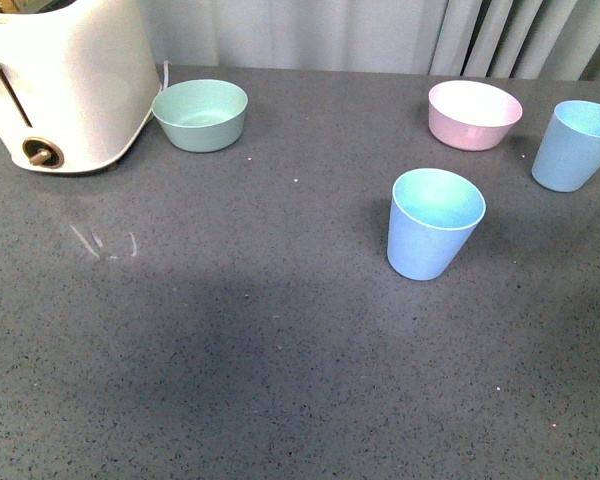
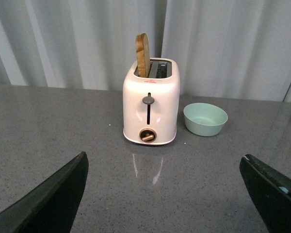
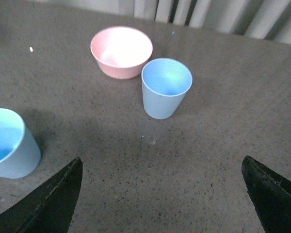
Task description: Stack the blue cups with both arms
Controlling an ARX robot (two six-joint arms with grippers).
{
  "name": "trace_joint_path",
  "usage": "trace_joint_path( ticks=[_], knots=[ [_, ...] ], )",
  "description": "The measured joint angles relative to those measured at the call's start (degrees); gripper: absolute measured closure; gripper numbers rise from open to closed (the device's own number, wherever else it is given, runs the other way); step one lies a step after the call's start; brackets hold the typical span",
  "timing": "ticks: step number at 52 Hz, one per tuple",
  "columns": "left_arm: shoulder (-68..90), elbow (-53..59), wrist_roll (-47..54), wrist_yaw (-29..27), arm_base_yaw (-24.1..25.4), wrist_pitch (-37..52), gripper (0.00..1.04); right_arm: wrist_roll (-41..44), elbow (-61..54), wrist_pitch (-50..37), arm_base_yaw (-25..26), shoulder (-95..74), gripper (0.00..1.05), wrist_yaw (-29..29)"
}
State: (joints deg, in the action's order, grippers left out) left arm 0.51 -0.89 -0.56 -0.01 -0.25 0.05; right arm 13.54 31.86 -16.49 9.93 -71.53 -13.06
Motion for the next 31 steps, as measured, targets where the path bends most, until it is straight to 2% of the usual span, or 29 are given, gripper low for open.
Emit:
trace_joint_path(
  ticks=[5,12,21,31],
  knots=[
    [0.0,0.0,0.04,0.0,0.0,-0.02,0.09,3.45,8.15,3.17,-1.62,-11.74,0.09,1.05],
    [0.0,0.0,0.04,0.0,0.0,-0.02,0.09,8.96,21.86,7.65,-4.48,-27.41,0.09,6.21],
    [0.0,0.0,0.04,0.0,0.0,-0.02,0.09,12.09,34.58,13.7,-8.24,-36.46,0.09,8.85],
    [0.0,0.0,0.04,0.0,0.0,-0.02,0.09,13.29,42.4,16.87,-10.23,-43.39,0.09,11.21]
  ],
)
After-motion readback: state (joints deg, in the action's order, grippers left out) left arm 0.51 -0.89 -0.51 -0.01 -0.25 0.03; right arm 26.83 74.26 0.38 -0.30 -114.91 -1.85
